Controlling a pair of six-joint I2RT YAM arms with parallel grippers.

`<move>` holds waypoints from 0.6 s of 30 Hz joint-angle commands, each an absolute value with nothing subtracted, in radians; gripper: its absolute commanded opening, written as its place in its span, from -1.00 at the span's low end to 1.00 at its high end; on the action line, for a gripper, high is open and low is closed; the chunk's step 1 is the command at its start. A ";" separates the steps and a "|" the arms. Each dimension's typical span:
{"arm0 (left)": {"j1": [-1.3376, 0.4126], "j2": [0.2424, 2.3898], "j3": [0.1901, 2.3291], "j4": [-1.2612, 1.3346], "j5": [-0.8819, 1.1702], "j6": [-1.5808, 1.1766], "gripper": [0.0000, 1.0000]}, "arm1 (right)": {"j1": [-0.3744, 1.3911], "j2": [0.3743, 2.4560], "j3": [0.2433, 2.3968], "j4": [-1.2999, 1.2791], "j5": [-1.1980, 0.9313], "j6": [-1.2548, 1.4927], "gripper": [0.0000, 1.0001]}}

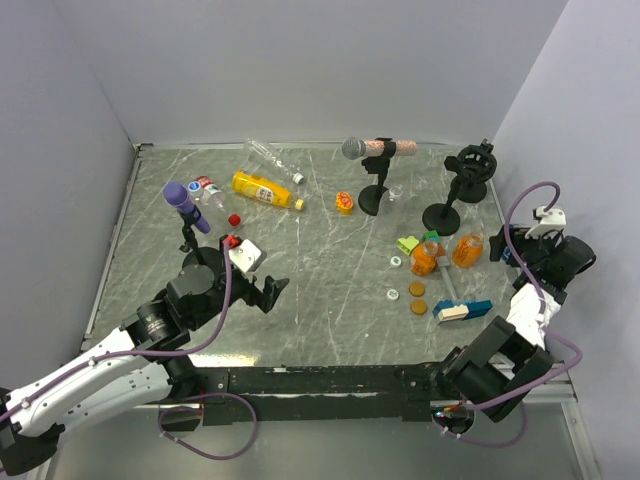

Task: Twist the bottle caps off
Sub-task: Reset both arms

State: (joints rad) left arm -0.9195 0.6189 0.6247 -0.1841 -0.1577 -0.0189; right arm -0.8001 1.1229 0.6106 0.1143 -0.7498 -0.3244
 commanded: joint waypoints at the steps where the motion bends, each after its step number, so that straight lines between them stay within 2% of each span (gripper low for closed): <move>1: -0.914 0.607 0.626 -0.149 -0.158 -0.012 0.93 | -0.811 1.059 0.621 0.107 -0.743 -0.344 0.89; 3: -0.914 0.606 0.627 -0.150 -0.156 -0.012 0.93 | -0.813 1.036 0.641 0.086 -0.724 -0.348 0.98; 11: -0.914 0.594 0.629 -0.153 -0.146 -0.012 0.93 | -0.830 0.959 0.768 -0.047 -0.712 -0.357 0.98; 18: -0.916 0.575 0.630 -0.155 -0.144 -0.012 0.93 | -0.830 0.914 0.943 -0.280 -0.804 -0.420 0.98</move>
